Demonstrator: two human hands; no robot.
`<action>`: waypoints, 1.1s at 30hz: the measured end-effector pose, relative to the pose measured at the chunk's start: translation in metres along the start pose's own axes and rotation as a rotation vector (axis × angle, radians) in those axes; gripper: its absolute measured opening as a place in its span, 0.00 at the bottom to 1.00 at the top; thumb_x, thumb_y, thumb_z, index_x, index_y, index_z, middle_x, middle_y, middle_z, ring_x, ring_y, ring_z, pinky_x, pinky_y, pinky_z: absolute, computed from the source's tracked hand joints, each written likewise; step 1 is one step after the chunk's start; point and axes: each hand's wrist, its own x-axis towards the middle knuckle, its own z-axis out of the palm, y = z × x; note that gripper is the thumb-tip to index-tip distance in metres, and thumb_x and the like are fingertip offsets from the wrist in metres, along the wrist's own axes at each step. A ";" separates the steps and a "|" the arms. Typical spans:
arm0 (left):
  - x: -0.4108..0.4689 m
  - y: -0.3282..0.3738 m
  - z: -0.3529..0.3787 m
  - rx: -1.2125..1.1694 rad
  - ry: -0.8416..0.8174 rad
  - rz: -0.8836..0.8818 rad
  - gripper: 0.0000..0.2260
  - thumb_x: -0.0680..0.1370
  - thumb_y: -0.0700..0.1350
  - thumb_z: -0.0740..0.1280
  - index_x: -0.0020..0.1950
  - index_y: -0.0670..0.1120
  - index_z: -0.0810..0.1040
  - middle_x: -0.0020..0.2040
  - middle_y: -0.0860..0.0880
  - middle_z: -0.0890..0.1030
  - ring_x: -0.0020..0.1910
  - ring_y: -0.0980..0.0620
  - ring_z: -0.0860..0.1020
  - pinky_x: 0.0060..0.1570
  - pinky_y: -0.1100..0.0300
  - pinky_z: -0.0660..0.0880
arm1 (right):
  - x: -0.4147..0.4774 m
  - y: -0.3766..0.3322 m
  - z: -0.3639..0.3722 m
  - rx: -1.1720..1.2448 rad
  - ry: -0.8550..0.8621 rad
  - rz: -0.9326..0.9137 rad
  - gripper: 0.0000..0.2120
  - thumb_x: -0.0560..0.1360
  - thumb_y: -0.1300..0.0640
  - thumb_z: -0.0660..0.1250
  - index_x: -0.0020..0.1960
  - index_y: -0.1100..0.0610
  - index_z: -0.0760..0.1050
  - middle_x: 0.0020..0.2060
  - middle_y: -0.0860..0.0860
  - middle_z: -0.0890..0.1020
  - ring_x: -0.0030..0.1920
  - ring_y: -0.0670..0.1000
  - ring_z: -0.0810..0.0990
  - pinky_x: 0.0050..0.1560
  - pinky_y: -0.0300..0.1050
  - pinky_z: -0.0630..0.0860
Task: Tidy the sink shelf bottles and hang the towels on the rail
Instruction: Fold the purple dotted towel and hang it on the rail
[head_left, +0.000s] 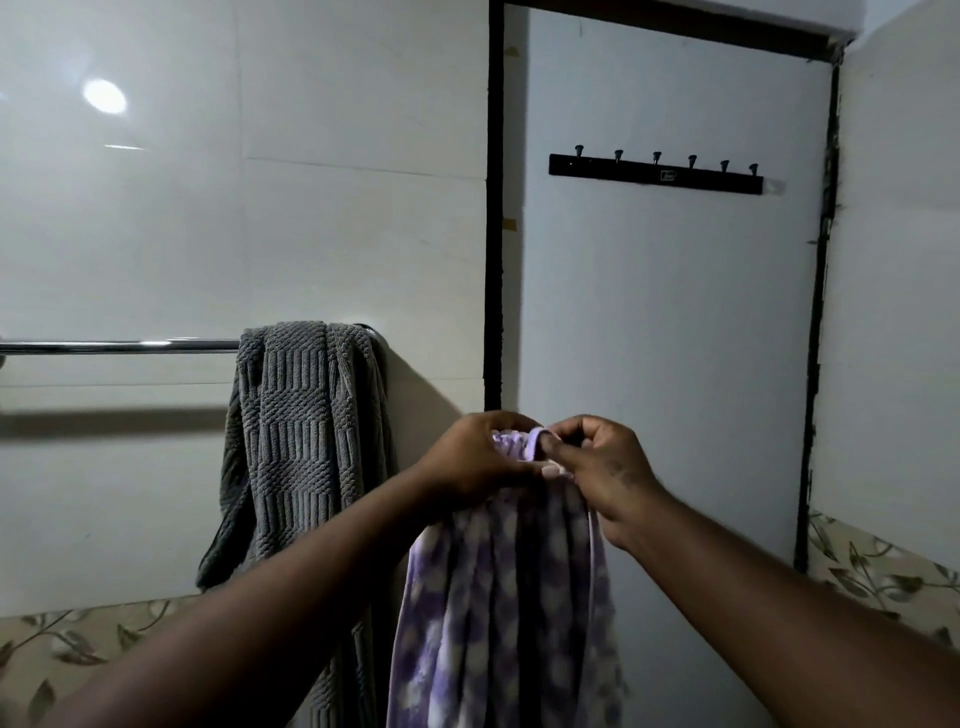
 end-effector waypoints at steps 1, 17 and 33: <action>0.000 0.001 0.002 -0.009 0.003 0.019 0.11 0.69 0.50 0.81 0.46 0.50 0.84 0.37 0.58 0.83 0.35 0.61 0.76 0.38 0.65 0.74 | 0.002 -0.006 0.001 0.020 -0.029 -0.019 0.06 0.73 0.62 0.76 0.45 0.63 0.81 0.36 0.54 0.85 0.36 0.49 0.83 0.39 0.44 0.81; -0.009 -0.005 -0.008 -0.156 0.149 -0.194 0.25 0.65 0.53 0.84 0.46 0.34 0.81 0.36 0.45 0.82 0.36 0.51 0.76 0.38 0.54 0.74 | -0.002 0.011 -0.003 -0.147 -0.132 0.053 0.06 0.77 0.64 0.70 0.43 0.56 0.83 0.35 0.51 0.86 0.35 0.48 0.80 0.37 0.41 0.77; -0.006 -0.008 -0.018 -0.336 0.332 -0.130 0.12 0.70 0.42 0.78 0.44 0.42 0.76 0.38 0.43 0.78 0.38 0.49 0.76 0.40 0.54 0.73 | -0.008 0.030 -0.013 -0.630 -0.157 -0.051 0.02 0.72 0.62 0.70 0.42 0.56 0.80 0.38 0.53 0.85 0.43 0.58 0.84 0.45 0.54 0.80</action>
